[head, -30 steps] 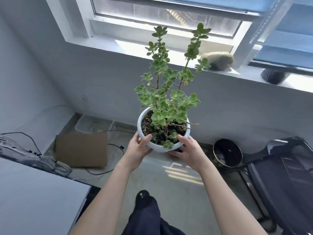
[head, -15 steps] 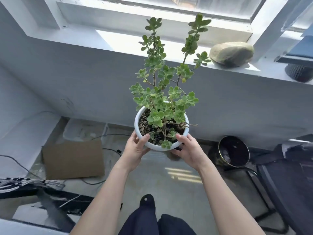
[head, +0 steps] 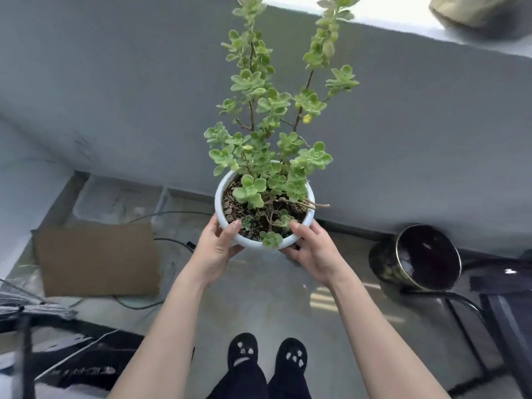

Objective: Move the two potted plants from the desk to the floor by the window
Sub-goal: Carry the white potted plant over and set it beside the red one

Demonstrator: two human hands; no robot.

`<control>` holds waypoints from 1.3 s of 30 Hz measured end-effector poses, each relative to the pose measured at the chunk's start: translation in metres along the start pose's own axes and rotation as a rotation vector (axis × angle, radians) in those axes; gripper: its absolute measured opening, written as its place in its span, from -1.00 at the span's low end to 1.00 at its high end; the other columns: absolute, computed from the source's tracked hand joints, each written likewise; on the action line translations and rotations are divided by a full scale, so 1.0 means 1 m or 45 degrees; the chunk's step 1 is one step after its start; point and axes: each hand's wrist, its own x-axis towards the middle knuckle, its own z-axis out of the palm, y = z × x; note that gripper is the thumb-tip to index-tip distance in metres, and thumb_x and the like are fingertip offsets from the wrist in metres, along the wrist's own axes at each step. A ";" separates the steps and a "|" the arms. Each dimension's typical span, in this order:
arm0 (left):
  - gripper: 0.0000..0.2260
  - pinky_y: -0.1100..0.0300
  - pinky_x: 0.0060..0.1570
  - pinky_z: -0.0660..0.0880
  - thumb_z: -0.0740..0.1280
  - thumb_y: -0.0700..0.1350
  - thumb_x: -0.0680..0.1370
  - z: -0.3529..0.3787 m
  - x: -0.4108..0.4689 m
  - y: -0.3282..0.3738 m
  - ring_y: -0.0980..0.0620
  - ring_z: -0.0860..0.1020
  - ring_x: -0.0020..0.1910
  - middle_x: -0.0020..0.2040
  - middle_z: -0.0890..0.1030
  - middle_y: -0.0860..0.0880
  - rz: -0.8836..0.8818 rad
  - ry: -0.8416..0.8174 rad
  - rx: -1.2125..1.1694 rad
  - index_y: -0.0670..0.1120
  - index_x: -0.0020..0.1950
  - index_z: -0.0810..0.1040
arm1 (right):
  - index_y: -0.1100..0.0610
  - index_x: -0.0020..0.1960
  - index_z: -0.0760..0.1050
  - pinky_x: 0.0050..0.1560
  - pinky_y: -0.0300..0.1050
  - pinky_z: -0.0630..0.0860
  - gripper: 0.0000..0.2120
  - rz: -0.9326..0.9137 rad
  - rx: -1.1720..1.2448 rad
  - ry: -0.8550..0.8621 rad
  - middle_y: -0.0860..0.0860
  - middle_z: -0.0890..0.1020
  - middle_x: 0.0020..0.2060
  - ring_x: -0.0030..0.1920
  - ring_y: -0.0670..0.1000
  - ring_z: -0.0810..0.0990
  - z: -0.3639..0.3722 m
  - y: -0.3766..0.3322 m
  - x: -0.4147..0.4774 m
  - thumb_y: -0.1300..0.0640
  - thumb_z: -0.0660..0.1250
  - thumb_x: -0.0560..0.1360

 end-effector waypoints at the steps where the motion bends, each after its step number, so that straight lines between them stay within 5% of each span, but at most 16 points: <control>1: -0.38 -0.21 0.23 0.44 0.54 0.18 0.17 -0.005 0.011 -0.012 -0.20 0.50 0.27 0.20 0.59 -0.08 -0.001 0.003 -0.004 0.06 0.17 0.50 | 0.11 0.18 0.49 -0.02 0.01 0.60 -0.63 0.001 -0.004 0.000 0.14 0.64 0.10 0.04 0.10 0.64 -0.008 0.011 0.012 0.15 0.37 0.37; 11: -0.27 -0.10 0.10 0.53 0.58 0.21 0.05 -0.049 0.113 -0.140 -0.06 0.58 0.11 0.11 0.63 -0.02 -0.043 0.039 -0.013 0.02 0.14 0.49 | 0.08 0.12 0.50 0.10 0.11 0.56 -0.67 0.023 0.008 0.023 0.00 0.70 -0.06 -0.04 0.05 0.67 -0.087 0.114 0.120 0.19 0.38 0.36; 15: -0.48 -0.06 0.07 0.53 0.48 0.08 0.17 -0.065 0.144 -0.187 -0.04 0.59 0.06 0.05 0.64 0.00 -0.058 0.070 -0.039 0.02 0.09 0.49 | 0.06 0.01 0.51 0.17 0.19 0.49 -0.83 0.032 -0.003 0.024 -0.08 0.69 -0.27 -0.18 -0.02 0.63 -0.113 0.152 0.154 0.27 0.31 0.47; 19: -0.64 -0.08 0.11 0.50 0.43 0.00 0.30 -0.081 0.173 -0.228 -0.05 0.57 0.06 0.02 0.63 0.00 -0.056 0.088 -0.047 0.01 0.06 0.48 | 0.05 0.06 0.53 0.26 0.28 0.44 -0.76 0.027 0.016 -0.001 0.01 0.70 -0.09 0.01 0.09 0.62 -0.136 0.187 0.184 0.19 0.39 0.40; 22: -0.85 -0.11 0.15 0.46 0.31 -0.14 0.51 -0.091 0.191 -0.253 -0.10 0.52 0.10 0.04 0.59 -0.04 -0.068 0.107 -0.039 0.00 0.05 0.46 | 0.06 -0.01 0.53 0.28 0.30 0.41 -0.84 0.016 0.006 0.007 -0.06 0.69 -0.22 -0.02 0.08 0.60 -0.150 0.209 0.204 0.24 0.35 0.45; 27: -0.62 0.00 0.04 0.52 0.41 0.02 0.29 -0.114 0.227 -0.296 -0.02 0.57 0.06 0.07 0.61 -0.01 -0.037 0.077 -0.025 0.04 0.08 0.47 | 0.08 -0.02 0.55 0.22 0.25 0.48 -0.81 -0.004 -0.043 0.034 0.07 0.66 -0.07 0.11 0.18 0.58 -0.172 0.249 0.243 0.17 0.40 0.37; 39: -0.82 -0.02 0.06 0.52 0.25 -0.15 0.54 -0.143 0.288 -0.371 -0.05 0.56 0.09 0.10 0.59 -0.03 0.034 0.087 0.002 0.06 0.11 0.46 | 0.10 0.00 0.54 0.23 0.26 0.47 -0.90 -0.068 -0.187 0.017 0.06 0.65 -0.08 0.14 0.17 0.57 -0.219 0.316 0.313 0.19 0.32 0.48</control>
